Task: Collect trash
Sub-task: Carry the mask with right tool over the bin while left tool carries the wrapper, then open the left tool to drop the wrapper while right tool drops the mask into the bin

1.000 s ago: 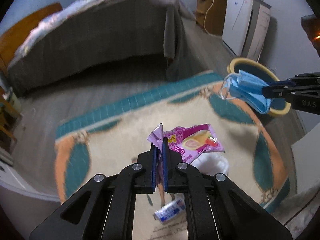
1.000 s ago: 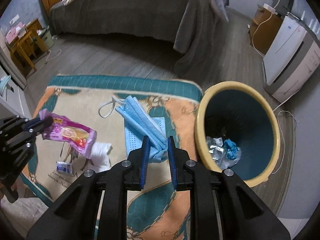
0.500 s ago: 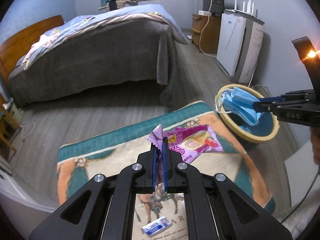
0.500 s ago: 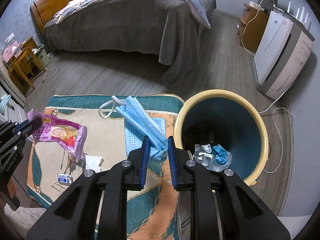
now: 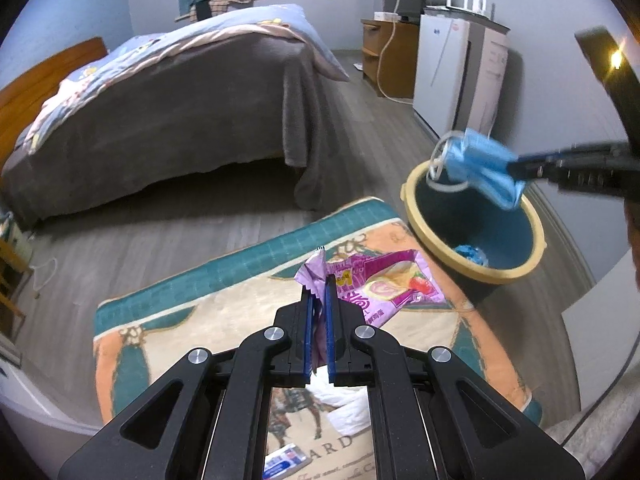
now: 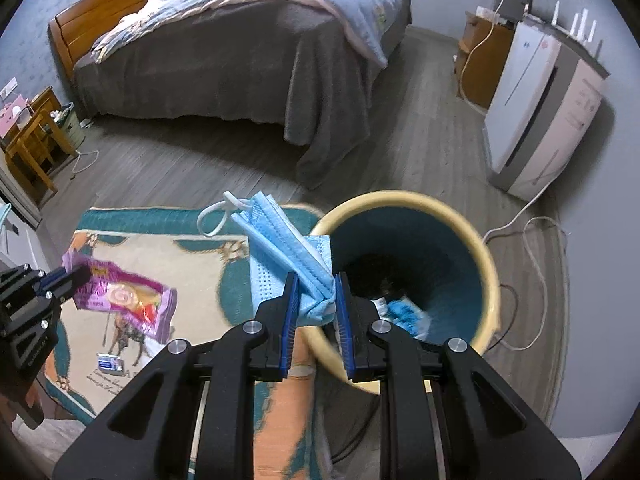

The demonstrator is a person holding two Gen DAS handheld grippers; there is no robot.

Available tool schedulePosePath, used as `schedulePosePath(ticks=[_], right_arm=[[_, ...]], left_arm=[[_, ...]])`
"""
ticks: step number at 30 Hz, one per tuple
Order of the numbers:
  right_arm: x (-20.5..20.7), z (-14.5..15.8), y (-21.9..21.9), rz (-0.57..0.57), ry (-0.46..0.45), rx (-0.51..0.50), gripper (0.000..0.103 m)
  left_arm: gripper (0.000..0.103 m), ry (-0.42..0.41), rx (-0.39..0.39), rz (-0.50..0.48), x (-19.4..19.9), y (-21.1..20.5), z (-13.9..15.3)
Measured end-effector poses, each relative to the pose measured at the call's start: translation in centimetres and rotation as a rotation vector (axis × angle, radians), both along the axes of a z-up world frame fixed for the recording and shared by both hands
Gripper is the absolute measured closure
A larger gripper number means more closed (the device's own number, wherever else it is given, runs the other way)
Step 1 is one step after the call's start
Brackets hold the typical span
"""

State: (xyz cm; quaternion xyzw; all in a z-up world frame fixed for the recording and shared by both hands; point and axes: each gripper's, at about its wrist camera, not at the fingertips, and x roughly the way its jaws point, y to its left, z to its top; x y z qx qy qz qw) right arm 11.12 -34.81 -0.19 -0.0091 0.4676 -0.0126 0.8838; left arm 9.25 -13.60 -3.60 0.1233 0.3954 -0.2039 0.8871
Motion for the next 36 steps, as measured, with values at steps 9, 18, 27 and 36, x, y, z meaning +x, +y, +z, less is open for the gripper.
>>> schedulePosePath(ticks=[9,18,27,36], right_arm=[[0.2,0.2,-5.2,-0.102,-0.017,-0.012,0.085],[0.7,-0.5,-7.0,-0.140,0.003,0.007,0.085],[1.2,-1.8,-9.1,-0.188,0.026,0.031,0.085],[1.5,-3.4,-10.6,-0.226,0.057,0.047,0.085]], left_arm=[[0.097,-0.040,0.007,-0.025,-0.7,-3.2,1.2],[0.097,-0.004,-0.065,-0.067,0.4,-8.6,1.4],[0.097,0.008,-0.009,-0.135,2.2,-14.8,0.2],[0.097,-0.011,0.049,-0.159,4.3,-18.5,-1.8]])
